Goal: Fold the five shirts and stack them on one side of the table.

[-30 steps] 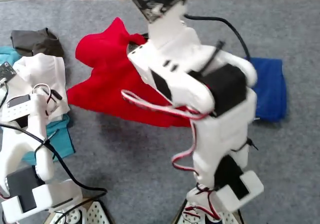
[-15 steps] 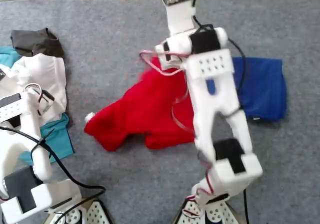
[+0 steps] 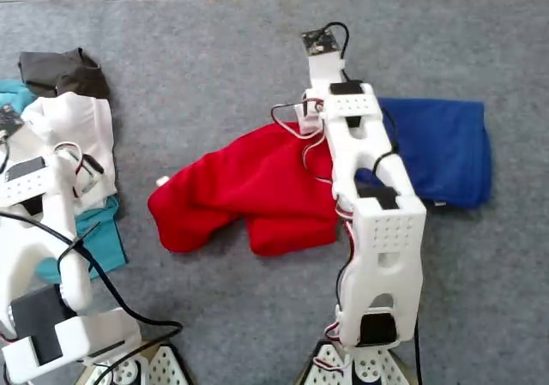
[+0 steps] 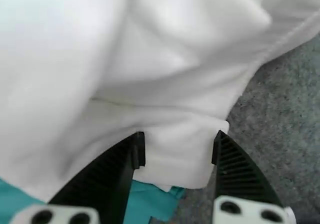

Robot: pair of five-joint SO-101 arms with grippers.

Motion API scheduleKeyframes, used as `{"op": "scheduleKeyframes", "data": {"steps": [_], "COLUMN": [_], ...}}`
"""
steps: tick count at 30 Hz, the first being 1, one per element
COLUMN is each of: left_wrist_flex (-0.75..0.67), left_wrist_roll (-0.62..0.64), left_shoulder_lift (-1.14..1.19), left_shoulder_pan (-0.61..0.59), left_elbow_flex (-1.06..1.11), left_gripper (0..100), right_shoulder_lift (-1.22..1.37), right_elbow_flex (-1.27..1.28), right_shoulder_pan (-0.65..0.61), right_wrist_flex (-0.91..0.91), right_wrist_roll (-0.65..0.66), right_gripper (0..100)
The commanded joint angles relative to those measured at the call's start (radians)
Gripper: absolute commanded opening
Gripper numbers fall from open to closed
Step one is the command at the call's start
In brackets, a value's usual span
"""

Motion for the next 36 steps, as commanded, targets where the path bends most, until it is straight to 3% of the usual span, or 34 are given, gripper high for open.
{"op": "scheduleKeyframes", "data": {"steps": [1,5,8,12,17,24,27,31,36], "left_wrist_flex": [0.071,0.175,0.222,0.206,0.132,0.157,0.164,0.161,0.169], "left_wrist_roll": [-0.008,0.017,0.089,0.164,0.155,0.02,-0.046,-0.117,-0.127], "left_shoulder_lift": [-0.014,-0.014,-0.011,0.011,0.089,0.112,0.112,0.112,0.109], "left_shoulder_pan": [0.09,0.203,0.3,0.449,0.613,0.568,0.57,0.568,0.555], "left_elbow_flex": [-0.09,-0.216,-0.329,-0.38,-0.28,-0.163,-0.097,-0.071,-0.081], "left_gripper": [23,23,23,23,23,23,22,2,3], "right_shoulder_lift": [0.005,-0.002,0.001,0.002,0.002,-0.004,-0.033,-0.091,-0.205], "right_elbow_flex": [-0.079,-0.088,-0.088,-0.087,-0.088,-0.134,-0.231,-0.329,-0.446], "right_shoulder_pan": [0.054,0.08,0.101,0.107,0.106,0.081,0.057,0.055,0.052], "right_wrist_flex": [-0.018,0.017,0.021,0.058,0.072,0.098,0.219,0.327,0.529], "right_wrist_roll": [0.006,0.035,0.155,0.278,0.304,0.308,0.347,0.322,0.325], "right_gripper": [1.5,1.6,1.6,1.8,1.8,2.8,16.4,37.7,41.7]}}
